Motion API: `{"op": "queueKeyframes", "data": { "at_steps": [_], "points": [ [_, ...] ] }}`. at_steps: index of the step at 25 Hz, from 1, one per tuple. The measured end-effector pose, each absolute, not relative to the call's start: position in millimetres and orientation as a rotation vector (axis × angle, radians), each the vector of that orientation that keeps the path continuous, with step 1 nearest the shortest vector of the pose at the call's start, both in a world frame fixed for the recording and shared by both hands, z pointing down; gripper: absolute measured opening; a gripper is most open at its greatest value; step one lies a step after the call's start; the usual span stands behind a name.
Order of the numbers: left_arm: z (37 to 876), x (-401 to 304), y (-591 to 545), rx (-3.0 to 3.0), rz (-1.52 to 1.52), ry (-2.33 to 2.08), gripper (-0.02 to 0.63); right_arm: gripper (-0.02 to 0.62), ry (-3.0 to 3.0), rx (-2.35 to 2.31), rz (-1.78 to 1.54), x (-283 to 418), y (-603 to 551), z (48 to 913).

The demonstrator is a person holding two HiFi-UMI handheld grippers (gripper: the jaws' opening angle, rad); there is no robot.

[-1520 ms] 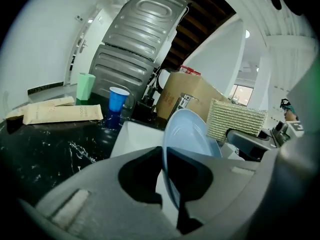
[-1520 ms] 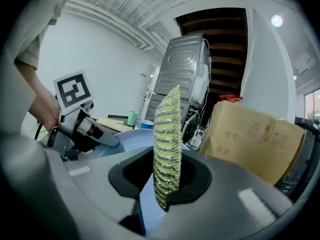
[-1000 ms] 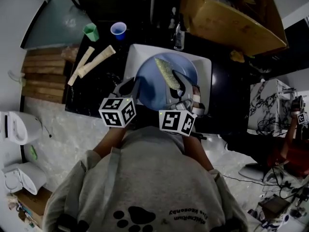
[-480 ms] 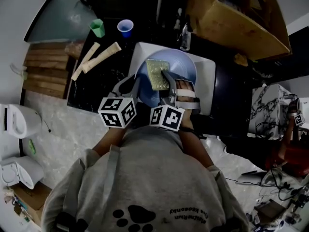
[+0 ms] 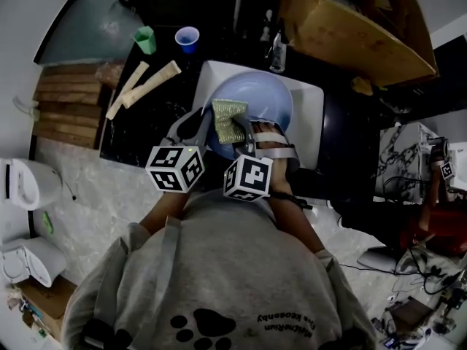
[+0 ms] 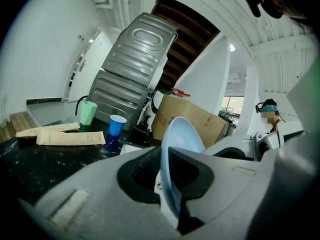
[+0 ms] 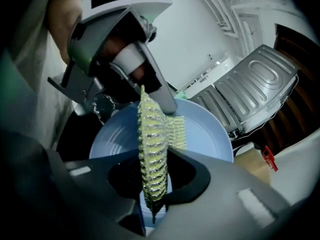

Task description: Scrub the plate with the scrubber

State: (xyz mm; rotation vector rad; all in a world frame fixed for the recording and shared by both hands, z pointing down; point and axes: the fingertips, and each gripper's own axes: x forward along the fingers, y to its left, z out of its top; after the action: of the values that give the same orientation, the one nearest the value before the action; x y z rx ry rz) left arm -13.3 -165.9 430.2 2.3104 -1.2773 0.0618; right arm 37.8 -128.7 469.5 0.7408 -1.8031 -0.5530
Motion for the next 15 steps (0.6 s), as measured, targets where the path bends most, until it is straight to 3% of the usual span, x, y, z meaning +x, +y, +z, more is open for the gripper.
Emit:
{"op": "queueKeyframes", "data": {
  "at_steps": [15],
  "points": [
    [419,-11,-168,2.362,-0.025,-1.281,0.040,0.067,-2.049,0.373,-0.116,18,-63,500]
  ]
}}
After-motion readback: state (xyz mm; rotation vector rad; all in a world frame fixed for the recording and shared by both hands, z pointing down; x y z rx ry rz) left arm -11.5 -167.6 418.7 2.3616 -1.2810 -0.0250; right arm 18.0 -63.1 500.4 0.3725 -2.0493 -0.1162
